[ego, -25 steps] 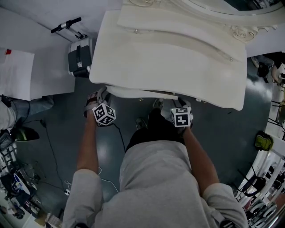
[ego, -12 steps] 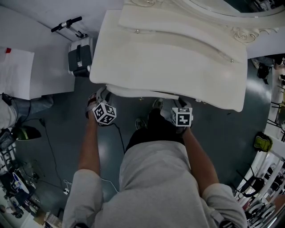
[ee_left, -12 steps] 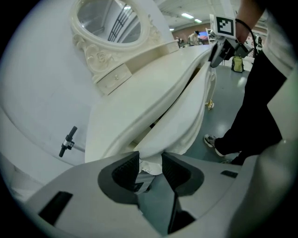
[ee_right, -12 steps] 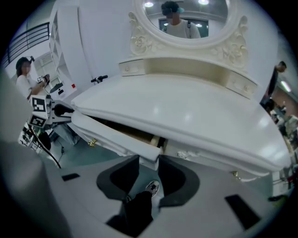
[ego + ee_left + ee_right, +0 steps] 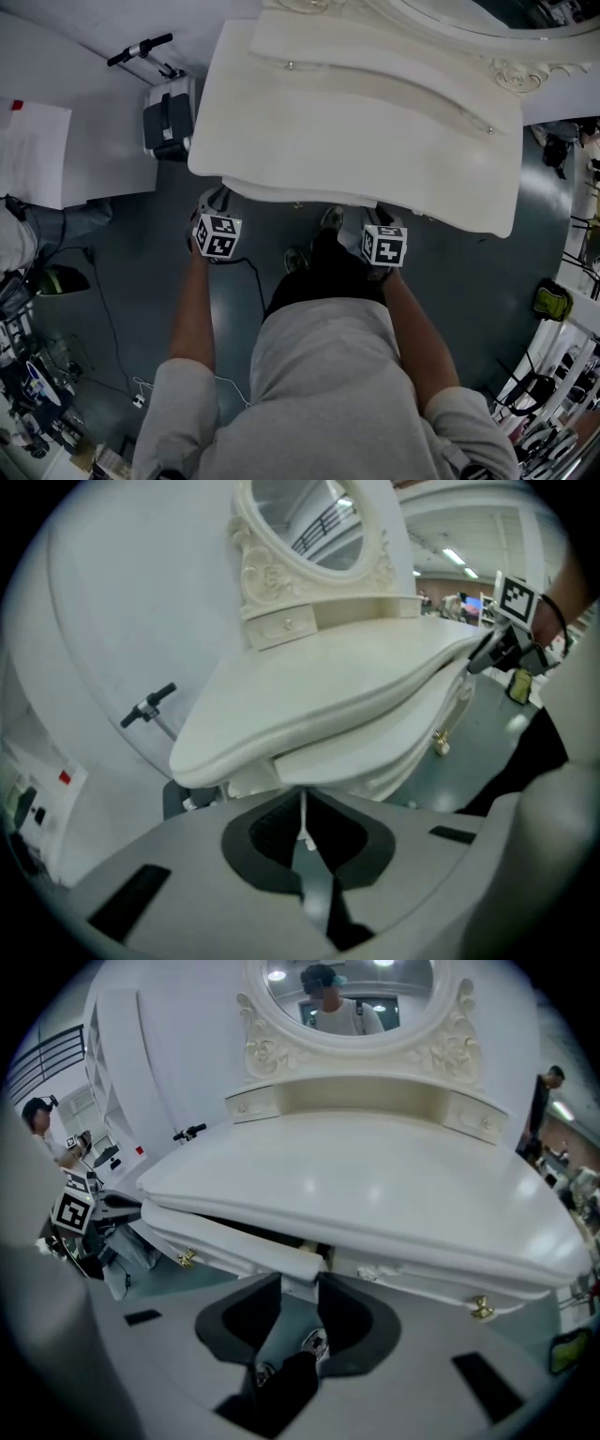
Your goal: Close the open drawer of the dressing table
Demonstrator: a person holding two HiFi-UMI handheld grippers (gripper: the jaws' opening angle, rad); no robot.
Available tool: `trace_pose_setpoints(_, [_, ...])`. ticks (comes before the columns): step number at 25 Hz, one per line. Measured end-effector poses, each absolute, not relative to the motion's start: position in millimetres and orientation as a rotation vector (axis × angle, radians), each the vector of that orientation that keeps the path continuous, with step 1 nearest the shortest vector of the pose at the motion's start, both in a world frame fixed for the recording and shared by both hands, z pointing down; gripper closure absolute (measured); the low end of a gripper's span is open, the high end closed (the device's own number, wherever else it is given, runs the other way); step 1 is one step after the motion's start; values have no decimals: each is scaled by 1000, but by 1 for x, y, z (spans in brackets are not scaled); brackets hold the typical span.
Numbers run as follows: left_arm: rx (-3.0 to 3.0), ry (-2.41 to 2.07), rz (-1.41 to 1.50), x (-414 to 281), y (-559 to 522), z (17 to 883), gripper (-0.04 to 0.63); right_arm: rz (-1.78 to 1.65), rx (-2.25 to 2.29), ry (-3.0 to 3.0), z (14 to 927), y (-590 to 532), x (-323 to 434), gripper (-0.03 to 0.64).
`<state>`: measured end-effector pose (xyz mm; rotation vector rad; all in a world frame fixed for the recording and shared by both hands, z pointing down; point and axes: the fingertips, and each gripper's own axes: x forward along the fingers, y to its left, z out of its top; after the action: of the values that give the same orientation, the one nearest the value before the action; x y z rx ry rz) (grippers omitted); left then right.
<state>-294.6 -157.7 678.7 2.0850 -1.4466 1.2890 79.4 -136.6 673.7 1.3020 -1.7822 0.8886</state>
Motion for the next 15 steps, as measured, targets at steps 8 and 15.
trace_pose_setpoints(8, [2050,-1523,1190,-293,-163,679,586,907,1327,-1781,673,-143,82,488])
trace_pose_setpoints(15, [2055,-1537,1135,-286,-168,681,586,916,1357,-1801,673,-152,83,489])
